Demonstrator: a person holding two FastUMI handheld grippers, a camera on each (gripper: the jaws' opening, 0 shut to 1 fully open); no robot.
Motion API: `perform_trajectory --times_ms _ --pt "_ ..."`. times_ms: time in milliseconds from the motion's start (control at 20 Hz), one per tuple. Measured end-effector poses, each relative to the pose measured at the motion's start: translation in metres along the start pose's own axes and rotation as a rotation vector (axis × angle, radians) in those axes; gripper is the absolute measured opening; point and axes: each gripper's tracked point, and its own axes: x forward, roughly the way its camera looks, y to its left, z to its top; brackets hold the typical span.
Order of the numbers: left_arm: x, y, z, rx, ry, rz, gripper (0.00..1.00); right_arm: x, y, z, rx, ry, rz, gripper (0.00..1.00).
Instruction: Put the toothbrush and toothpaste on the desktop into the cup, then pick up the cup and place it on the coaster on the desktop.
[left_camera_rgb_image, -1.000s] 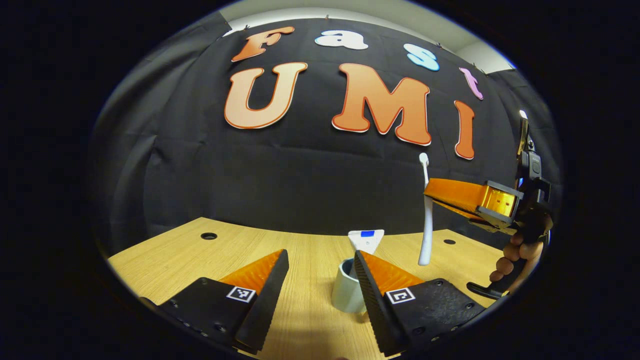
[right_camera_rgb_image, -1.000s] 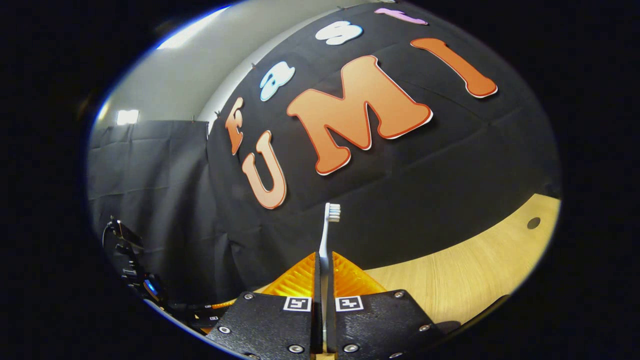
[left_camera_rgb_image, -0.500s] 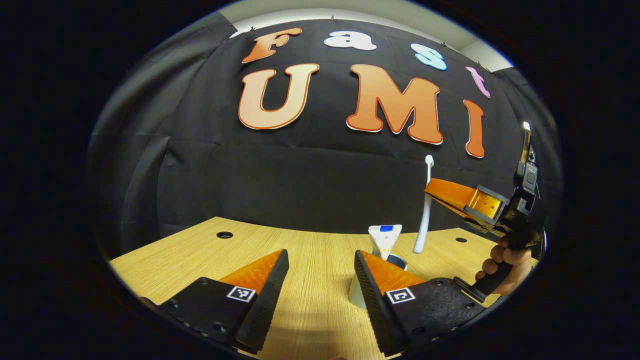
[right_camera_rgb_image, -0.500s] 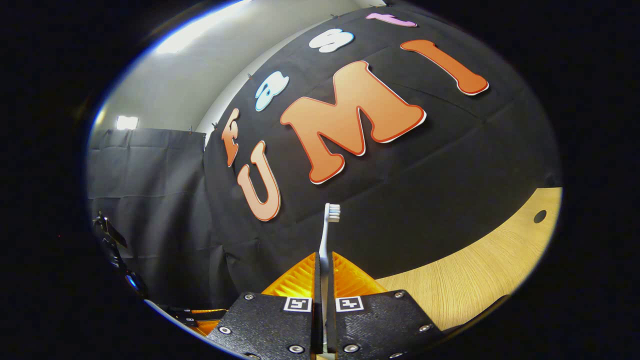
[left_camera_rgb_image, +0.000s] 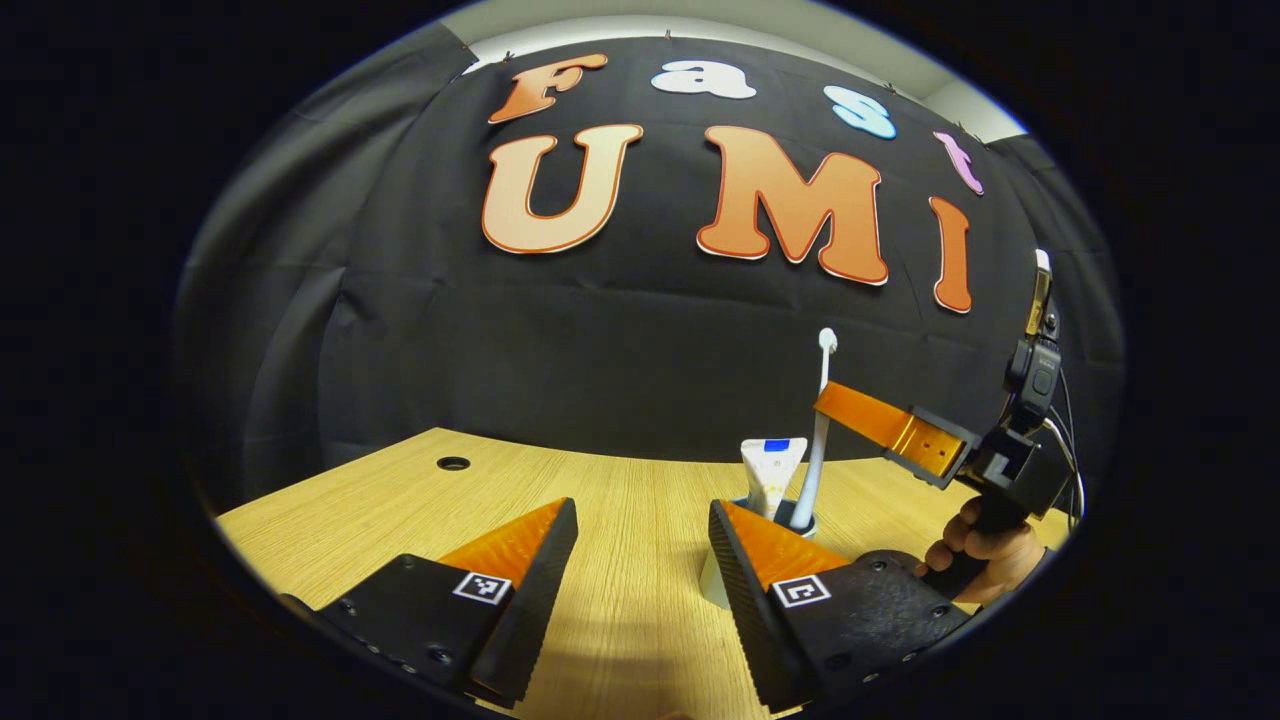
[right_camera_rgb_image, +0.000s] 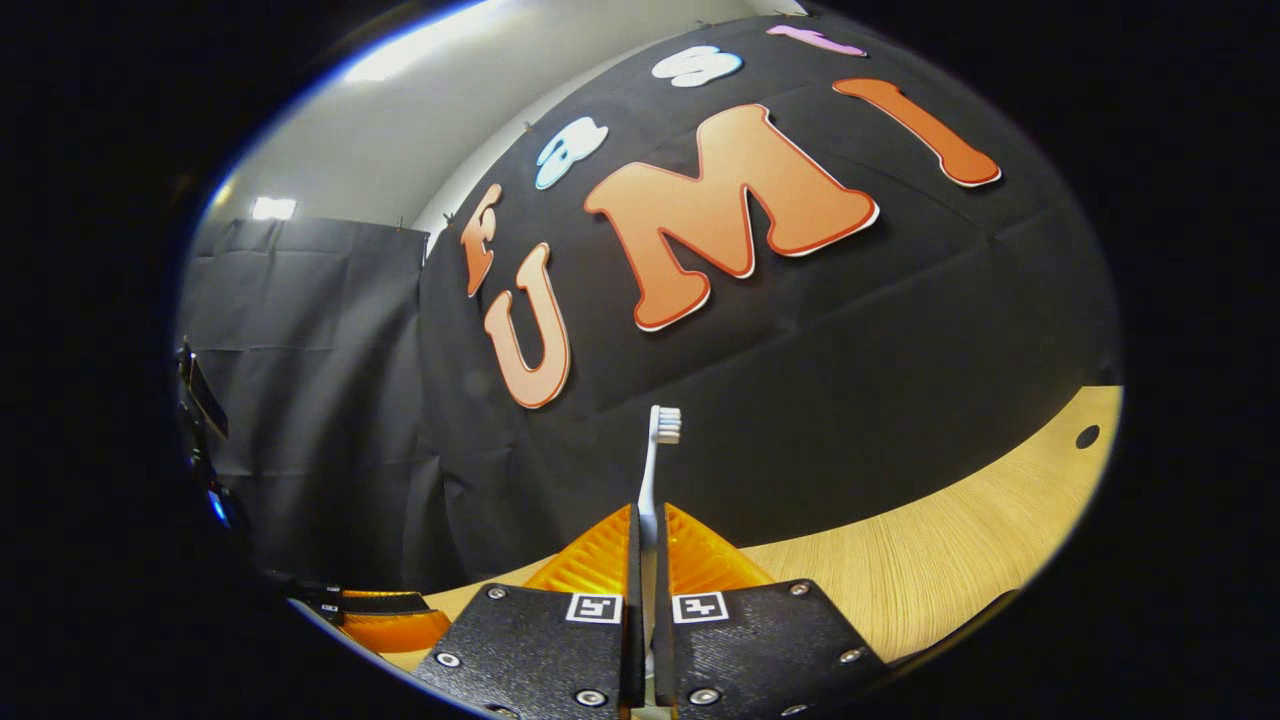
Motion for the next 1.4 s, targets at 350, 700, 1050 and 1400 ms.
perform_trajectory --times_ms 350,700,1050,1400 --pt "-0.003 -0.009 -0.002 -0.003 0.009 -0.005 0.8 -0.01 -0.002 -0.01 -0.032 0.051 -0.002 0.06" --pt "-0.008 -0.025 -0.001 0.0 0.01 -0.019 0.8 -0.031 -0.005 -0.021 -0.054 0.125 -0.006 0.07" --pt "-0.01 -0.051 0.005 0.009 0.037 -0.051 0.79 -0.052 -0.012 -0.018 -0.07 0.184 -0.009 0.09" --pt "-0.006 -0.076 0.0 0.03 0.146 -0.098 0.89 -0.082 -0.019 0.0 -0.084 0.222 -0.006 0.31"
